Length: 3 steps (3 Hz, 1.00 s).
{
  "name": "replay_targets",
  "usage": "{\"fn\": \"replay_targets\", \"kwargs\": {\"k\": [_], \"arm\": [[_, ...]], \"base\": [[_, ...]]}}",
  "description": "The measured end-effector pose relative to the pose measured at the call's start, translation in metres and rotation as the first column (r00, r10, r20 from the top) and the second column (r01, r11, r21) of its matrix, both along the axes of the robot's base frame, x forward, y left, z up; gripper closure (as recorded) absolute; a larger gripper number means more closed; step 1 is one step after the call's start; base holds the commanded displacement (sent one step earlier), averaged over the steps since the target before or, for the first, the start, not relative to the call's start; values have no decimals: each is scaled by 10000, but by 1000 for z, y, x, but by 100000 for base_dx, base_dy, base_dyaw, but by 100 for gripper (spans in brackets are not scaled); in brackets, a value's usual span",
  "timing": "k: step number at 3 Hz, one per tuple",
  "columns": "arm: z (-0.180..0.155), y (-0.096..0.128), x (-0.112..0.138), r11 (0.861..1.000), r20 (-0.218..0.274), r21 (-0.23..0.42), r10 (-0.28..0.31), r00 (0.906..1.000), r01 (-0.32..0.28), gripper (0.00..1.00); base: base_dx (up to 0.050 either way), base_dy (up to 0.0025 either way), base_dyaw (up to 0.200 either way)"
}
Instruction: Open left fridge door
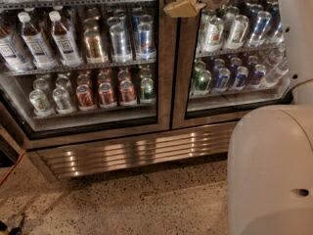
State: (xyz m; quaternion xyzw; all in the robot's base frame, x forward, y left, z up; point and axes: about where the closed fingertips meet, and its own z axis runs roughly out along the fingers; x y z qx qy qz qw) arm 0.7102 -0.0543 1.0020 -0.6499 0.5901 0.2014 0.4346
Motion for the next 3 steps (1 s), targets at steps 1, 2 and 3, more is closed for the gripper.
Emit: {"fn": "replay_targets", "kwargs": {"k": [1,2,3], "arm": [[11,-10,0,9999,415,38,-130,9991,129,100],[14,-12,1,9999,416,38,-131,9990,129,100],[17,-13,-1,9999,419,38,-132,9990,131,100]], "base": [[0,0,0],[0,0,0],[0,0,0]]}}
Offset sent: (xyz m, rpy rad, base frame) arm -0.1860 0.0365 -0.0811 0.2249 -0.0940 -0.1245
